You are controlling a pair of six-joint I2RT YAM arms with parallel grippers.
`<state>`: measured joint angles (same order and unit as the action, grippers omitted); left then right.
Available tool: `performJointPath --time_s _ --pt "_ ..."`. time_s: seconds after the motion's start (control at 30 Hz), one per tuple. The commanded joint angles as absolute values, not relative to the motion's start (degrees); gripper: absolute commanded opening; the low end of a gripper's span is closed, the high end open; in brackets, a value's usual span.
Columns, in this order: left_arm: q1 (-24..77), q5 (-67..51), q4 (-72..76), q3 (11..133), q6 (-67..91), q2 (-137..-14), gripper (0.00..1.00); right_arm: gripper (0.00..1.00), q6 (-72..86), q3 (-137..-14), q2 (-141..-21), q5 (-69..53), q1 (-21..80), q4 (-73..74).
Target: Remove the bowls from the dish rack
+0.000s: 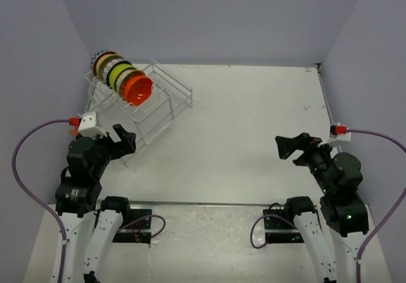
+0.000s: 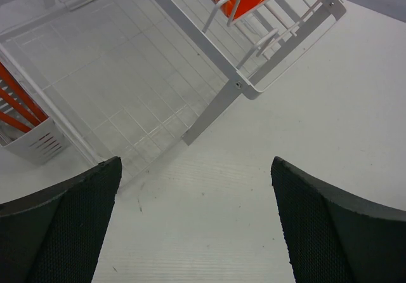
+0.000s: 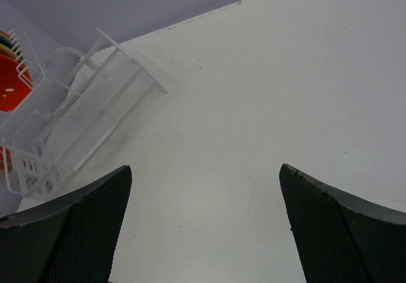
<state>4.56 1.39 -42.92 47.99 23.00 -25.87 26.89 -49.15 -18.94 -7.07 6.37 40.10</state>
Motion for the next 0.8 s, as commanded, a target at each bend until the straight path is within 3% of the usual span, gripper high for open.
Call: performJointPath --time_s 0.0,0.27,0.43,0.77 --pt "4.7 0.3 -41.0 47.8 23.0 -25.8 1.00 0.99 29.6 -49.0 -18.0 -3.7 6.3 38.0" --pt "4.7 2.0 -42.0 48.6 23.1 -25.8 1.00 0.99 32.9 -45.7 -12.5 -2.5 6.4 35.2" --pt "4.7 3.4 -46.1 53.9 20.7 -29.9 1.00 0.99 32.5 -46.8 -14.8 -5.1 6.4 35.6" --pt "4.5 2.6 -63.6 100.2 16.8 -54.7 1.00 0.99 33.0 -44.8 -17.6 -11.1 6.4 31.3"
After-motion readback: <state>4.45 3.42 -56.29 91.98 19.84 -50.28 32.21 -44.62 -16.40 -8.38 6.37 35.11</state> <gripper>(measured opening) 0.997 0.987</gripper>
